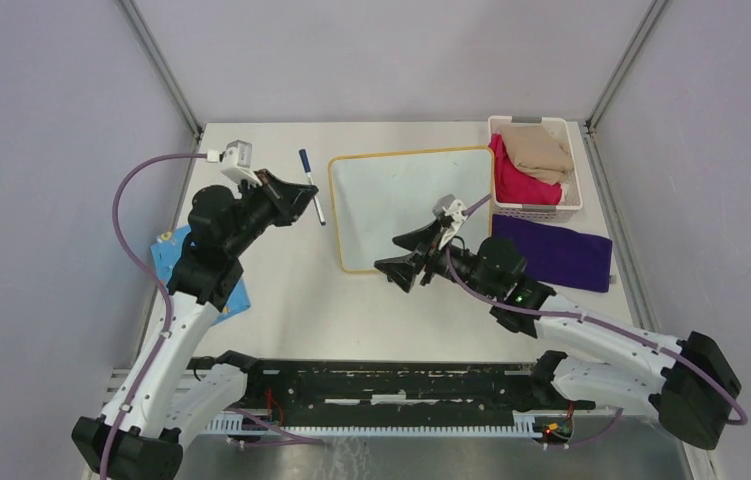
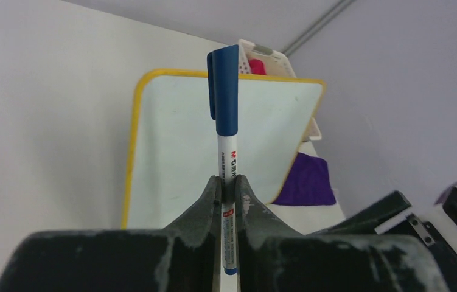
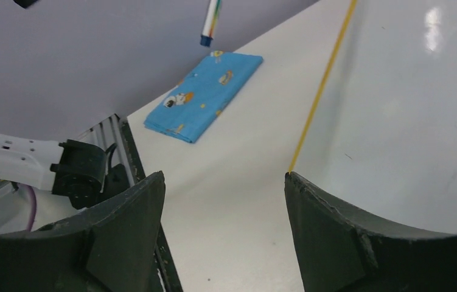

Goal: Write a sentence on the whiteboard
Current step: Open the whiteboard marker at the center of the board.

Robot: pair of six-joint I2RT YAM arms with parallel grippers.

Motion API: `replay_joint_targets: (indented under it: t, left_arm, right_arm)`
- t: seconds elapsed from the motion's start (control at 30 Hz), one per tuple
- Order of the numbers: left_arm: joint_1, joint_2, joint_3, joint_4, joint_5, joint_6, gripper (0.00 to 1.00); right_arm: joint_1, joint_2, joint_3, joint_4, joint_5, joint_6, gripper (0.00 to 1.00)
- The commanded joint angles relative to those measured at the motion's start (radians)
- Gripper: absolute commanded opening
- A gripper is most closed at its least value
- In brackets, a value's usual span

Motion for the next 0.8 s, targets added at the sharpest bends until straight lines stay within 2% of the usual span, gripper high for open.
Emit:
replay_joint_targets:
  t: [0.0,0.2,0.53,0.67,0.77]
  left_arm:
    - [-0.008,-0.081,-0.066,0.24,0.204,-0.099,0.02]
    - [-0.015,-0.177,-0.131,0.334,0.274,-0.145,0.02]
    - [-0.033,-0.228,-0.132,0.326,0.315,-0.14,0.02]
    - [-0.04,-0.234,-0.127,0.317,0.321,-0.13,0.02]
    - [-0.044,-0.236,-0.122,0.316,0.329,-0.126,0.02]
  right_arm:
    - [0.051,0.088,0.118,0.222,-0.027,0.058,0.79]
    - [0.072,0.229,0.214,0.306,-0.016,0.14,0.81]
    - [0.094,0.388,0.382,0.388,-0.106,0.219,0.79]
    - [0.098,0.41,0.405,0.399,-0.12,0.238,0.76]
    - [0.097,0.424,0.425,0.4,-0.133,0.247,0.69]
